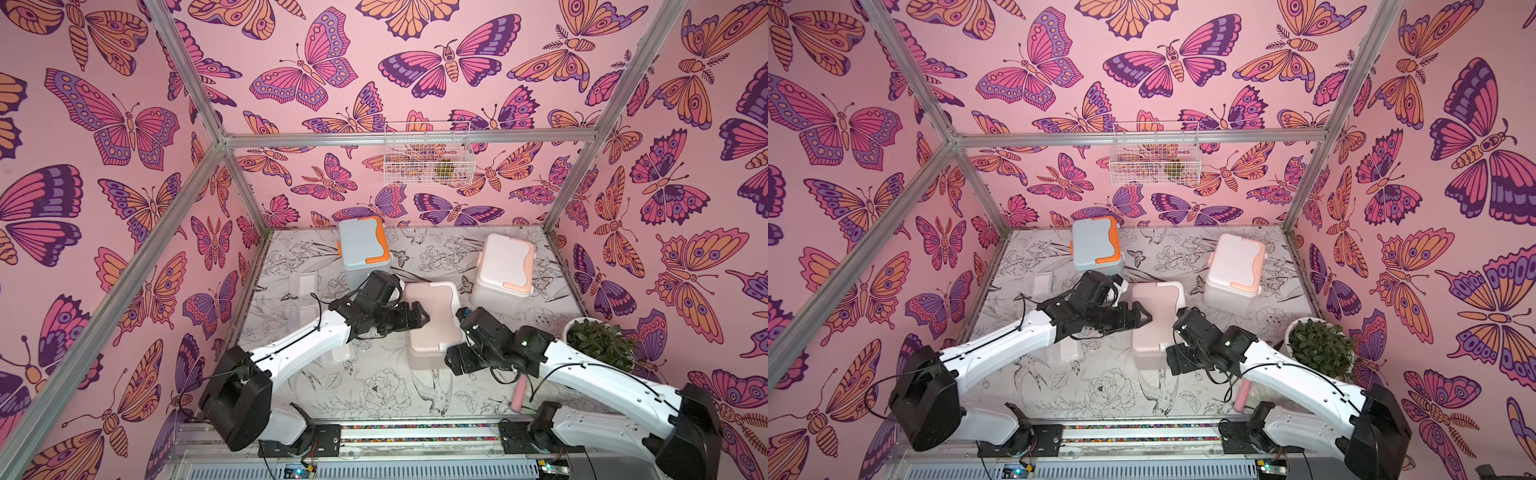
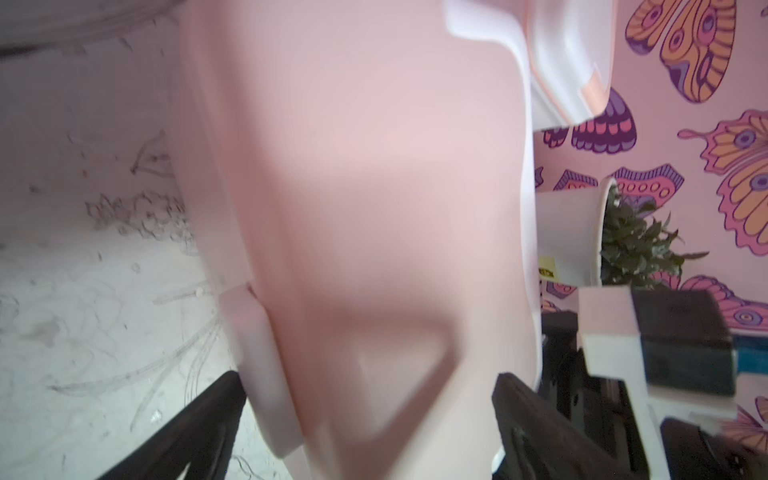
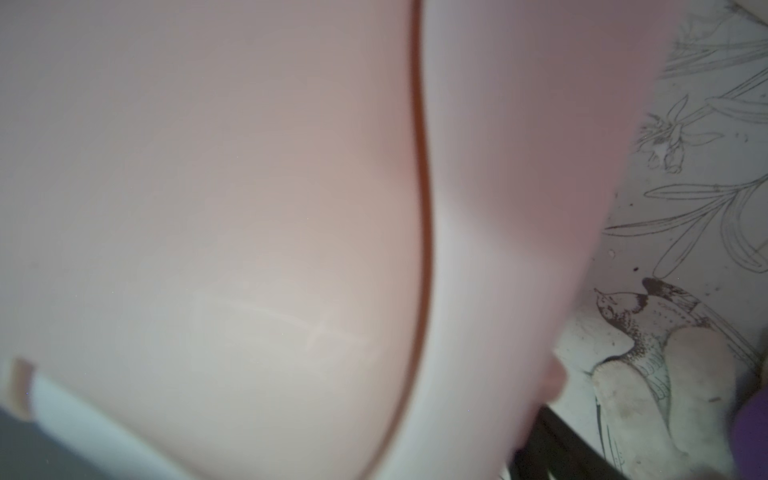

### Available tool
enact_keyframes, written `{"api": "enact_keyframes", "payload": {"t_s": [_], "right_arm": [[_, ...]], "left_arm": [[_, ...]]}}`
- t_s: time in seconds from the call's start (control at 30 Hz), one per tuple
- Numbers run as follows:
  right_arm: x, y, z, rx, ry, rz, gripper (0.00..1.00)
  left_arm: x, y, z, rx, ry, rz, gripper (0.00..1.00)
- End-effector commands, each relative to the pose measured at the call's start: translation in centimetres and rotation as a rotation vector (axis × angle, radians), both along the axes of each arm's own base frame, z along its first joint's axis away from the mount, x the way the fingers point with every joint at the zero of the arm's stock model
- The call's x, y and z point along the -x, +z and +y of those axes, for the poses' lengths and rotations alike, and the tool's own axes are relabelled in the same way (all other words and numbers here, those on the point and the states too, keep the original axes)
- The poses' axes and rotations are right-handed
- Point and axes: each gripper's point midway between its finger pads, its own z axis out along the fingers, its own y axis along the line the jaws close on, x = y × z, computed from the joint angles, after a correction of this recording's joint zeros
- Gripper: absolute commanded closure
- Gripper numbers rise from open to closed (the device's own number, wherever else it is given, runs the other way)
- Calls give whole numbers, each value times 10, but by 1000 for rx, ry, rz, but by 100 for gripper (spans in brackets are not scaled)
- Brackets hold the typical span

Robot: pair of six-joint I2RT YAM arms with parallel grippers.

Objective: Open first aid kits and take out gauze
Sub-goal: Move the first aid kit to the center of the board.

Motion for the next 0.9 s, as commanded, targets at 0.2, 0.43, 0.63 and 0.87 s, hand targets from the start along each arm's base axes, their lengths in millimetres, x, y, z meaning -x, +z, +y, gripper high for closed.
{"api": "enact_keyframes", "payload": {"t_s": [0.2, 0.43, 0.63, 0.87], "right_arm": [[-95, 19, 17, -32, -179, -116, 19], [-139, 7, 17, -61, -270, -53, 26], [-164, -14, 14, -87, -320, 9, 29], [-155, -8, 9, -130, -327, 8, 29]], "left_arm": [[-82, 26, -7, 44, -15, -74, 5], [-129, 24, -38, 56, -49, -54, 6], [-155, 19, -51, 34, -46, -48, 6], [-165, 5, -74, 41, -80, -19, 7]]}}
